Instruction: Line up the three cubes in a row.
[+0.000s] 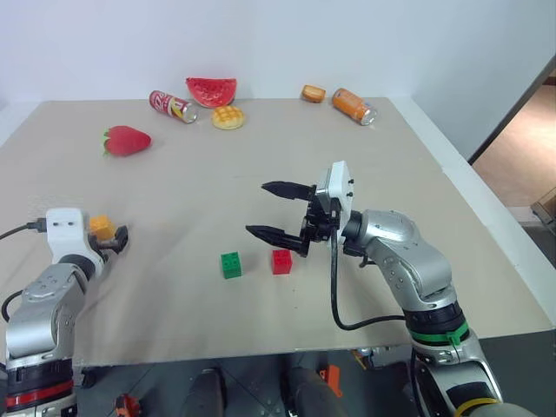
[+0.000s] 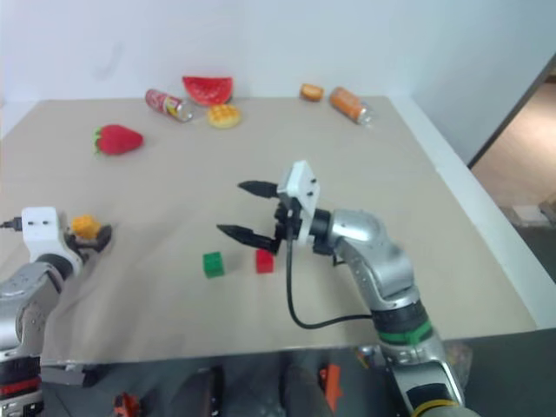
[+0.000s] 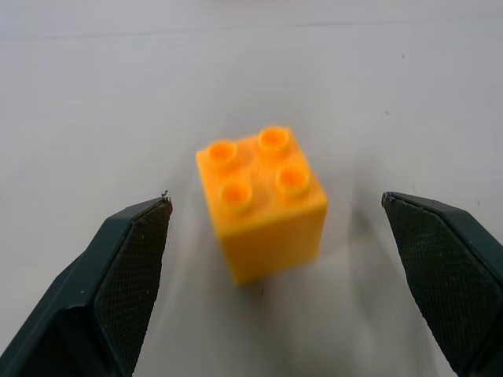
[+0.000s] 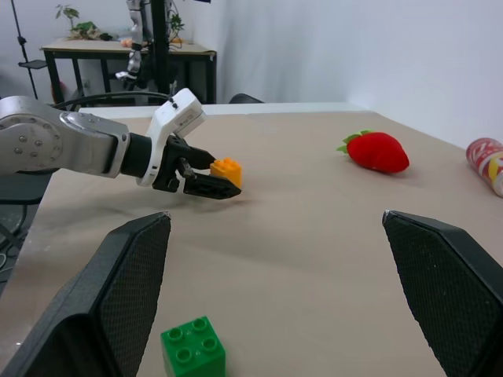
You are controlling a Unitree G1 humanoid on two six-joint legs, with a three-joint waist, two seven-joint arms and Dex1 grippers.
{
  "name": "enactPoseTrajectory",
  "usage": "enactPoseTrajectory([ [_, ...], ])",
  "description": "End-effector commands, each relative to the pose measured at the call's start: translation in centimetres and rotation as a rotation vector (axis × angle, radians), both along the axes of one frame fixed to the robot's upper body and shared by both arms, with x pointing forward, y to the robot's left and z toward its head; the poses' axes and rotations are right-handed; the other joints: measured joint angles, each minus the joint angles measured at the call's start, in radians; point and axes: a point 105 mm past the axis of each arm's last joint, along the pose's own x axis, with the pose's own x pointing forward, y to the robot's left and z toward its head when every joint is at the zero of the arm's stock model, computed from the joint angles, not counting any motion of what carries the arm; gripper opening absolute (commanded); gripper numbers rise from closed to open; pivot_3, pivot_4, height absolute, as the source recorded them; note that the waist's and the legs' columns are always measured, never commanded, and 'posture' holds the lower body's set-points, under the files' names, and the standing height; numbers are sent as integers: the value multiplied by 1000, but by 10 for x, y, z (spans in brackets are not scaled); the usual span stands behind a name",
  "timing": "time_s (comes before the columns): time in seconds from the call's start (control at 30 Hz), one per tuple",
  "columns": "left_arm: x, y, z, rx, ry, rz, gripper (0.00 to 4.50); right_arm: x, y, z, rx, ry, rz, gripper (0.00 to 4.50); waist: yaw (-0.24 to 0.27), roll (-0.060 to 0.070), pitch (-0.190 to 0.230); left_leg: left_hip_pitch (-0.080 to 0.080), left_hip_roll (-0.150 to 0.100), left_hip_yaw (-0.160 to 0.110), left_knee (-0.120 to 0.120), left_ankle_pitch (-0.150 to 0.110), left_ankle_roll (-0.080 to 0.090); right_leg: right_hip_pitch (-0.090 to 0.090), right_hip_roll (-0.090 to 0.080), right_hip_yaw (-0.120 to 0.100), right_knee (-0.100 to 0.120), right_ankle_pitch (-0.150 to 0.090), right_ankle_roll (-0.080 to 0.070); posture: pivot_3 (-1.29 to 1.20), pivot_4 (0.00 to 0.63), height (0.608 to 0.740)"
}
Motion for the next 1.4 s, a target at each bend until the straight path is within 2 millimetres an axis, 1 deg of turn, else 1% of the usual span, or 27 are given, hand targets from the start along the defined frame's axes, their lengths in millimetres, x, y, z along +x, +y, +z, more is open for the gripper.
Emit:
enactPoseTrajectory([
  [0.03,5,3,11,38,-35,2,4438,-5,-3,16,29,-65,-2,4500,0,0,0,0,0,0,0,0,0,0,0,0,0,0,0,0,150,740],
  [0.13,7,-1,11,19,-50,-9,3641,-5,-5,16,27,-65,-7,4500,0,0,0,0,0,0,-1,0,0,0,0,0,0,0,1,0,150,740],
  [0.37,6,-6,5,13,-44,-6,1308,-4,-7,12,9,-61,-12,4500,0,0,0,0,0,0,0,0,0,0,0,0,0,0,0,0,150,740],
  [0.47,8,-10,6,33,-49,-34,1309,-4,-6,11,3,-59,-8,4500,0,0,0,0,0,0,0,0,0,0,0,0,0,0,0,0,150,740],
  [0.57,11,-21,11,55,-78,-121,1309,-3,-6,11,0,-59,-6,4500,0,0,0,0,0,0,0,0,0,0,0,0,0,0,0,0,150,740],
  [0.63,9,-53,23,107,-153,-377,1309,-2,-7,10,-7,-59,-7,4500,0,0,0,0,0,0,0,0,0,0,0,0,0,0,0,0,150,740],
  [0.67,3,-68,27,120,-184,-517,1309,-2,-7,10,-13,-59,-5,4500,0,0,0,0,0,0,0,0,0,0,0,0,0,0,0,0,150,740],
  [0.7,-4,-78,28,137,-200,-635,1309,-2,-8,9,-19,-58,-2,4500,0,0,0,0,0,0,-1,0,0,0,0,0,0,0,-1,0,150,740],
  [0.73,-8,-84,28,145,-208,-700,1309,-1,-9,9,-23,-57,-1,4500,0,0,0,0,0,0,-1,0,0,-1,0,0,-1,0,-1,0,150,740],
  [0.77,-17,-86,19,210,-174,-808,1309,-3,-12,7,-41,-51,10,4500,0,0,0,0,0,1,-1,0,0,-1,-1,0,-1,-1,-1,0,150,740],
  [0.83,-39,-88,1,336,-110,-1021,1309,-11,-22,4,-77,-40,50,4500,-1,0,0,0,0,2,-3,0,0,-2,-1,0,-1,-1,-3,0,150,740],
  [0.87,-48,-86,-3,327,-81,-1105,1309,-18,-30,7,-70,-24,83,4500,-1,0,0,0,0,2,-3,0,0,-3,-1,1,-1,-2,-3,0,150,740],
  [0.97,-58,-83,-3,269,-72,-1212,1309,-27,-45,17,-24,15,126,4500,1,1,1,-1,0,3,-5,0,0,-5,-2,0,-1,-3,-5,0,150,740],
  [1.03,-60,-82,-4,253,-67,-1269,1309,-29,-51,23,2,30,130,4500,1,1,1,-3,0,3,-5,0,0,-7,-2,0,0,-3,-5,0,150,740],
  [1.13,-57,-81,-6,258,-43,-1348,1309,-29,-59,27,18,52,124,4500,1,1,1,-3,0,3,-3,0,0,-7,-2,0,0,-3,-4,0,150,740],
  [1.27,-41,-85,-3,252,-62,-1382,1309,-26,-64,19,-9,84,93,4500,1,1,0,-2,0,3,-3,0,0,-6,-2,0,0,-2,-4,0,150,740],
  [1.4,-35,-88,-1,225,-60,-1425,1309,-25,-66,13,-21,87,65,4500,-1,1,0,-3,0,3,-3,0,0,-7,-1,0,0,-2,-3,0,150,740],
])
